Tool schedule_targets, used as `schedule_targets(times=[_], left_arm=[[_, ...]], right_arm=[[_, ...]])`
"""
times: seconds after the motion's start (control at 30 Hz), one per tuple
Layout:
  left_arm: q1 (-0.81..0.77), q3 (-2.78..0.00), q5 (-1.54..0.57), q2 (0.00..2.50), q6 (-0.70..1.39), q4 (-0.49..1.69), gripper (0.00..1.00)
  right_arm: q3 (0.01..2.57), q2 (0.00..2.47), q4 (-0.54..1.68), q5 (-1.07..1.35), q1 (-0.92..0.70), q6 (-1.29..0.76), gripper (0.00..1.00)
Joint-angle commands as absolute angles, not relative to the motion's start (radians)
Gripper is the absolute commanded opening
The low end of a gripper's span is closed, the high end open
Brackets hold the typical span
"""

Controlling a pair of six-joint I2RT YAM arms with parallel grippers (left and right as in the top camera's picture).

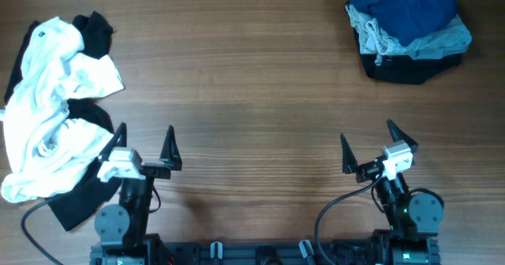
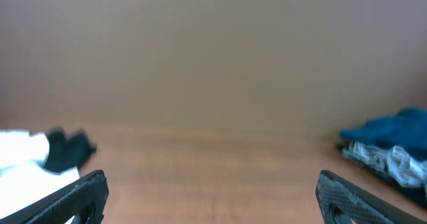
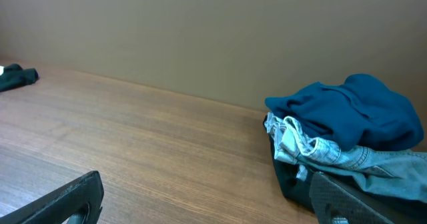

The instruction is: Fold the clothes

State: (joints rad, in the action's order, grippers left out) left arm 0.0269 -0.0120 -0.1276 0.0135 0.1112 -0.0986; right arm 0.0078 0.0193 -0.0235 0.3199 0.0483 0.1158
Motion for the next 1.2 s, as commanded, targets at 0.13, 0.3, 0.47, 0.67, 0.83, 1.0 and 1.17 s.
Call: schedule_targets(times=[0.13, 0.3, 0.47, 0.67, 0.83, 1.0, 1.17], left_arm=[[0.021, -0.006, -0.122, 0.003, 0.113, 0.068, 1.0], [0.022, -0.006, -0.121, 0.003, 0.113, 0.067, 1.0], [0.022, -0.006, -0.121, 0.004, 0.113, 0.067, 1.0], [0.022, -0.006, -0.121, 0.005, 0.113, 0.067, 1.0], [0.022, -0.006, -0.121, 0.005, 0.113, 0.067, 1.0], [0.022, -0.006, -0.121, 0.006, 0.113, 0.067, 1.0], [0.022, -0.006, -0.121, 0.006, 0.113, 0.067, 1.0]], right_arm=[[0.005, 0.011, -0.029, 0.314, 0.043, 0.105, 1.0], [0.005, 0.011, -0.028, 0.314, 0.043, 0.105, 1.0], [0.005, 0.011, -0.028, 0.314, 0.043, 0.105, 1.0], [0.005, 0.011, -0.028, 0.314, 0.043, 0.104, 1.0], [0.005, 0.011, -0.028, 0.314, 0.043, 0.105, 1.0], [0.005, 0.011, -0.028, 0.314, 0.043, 0.104, 1.0], [0.005, 0.011, -0.028, 0.314, 0.043, 0.104, 1.0]])
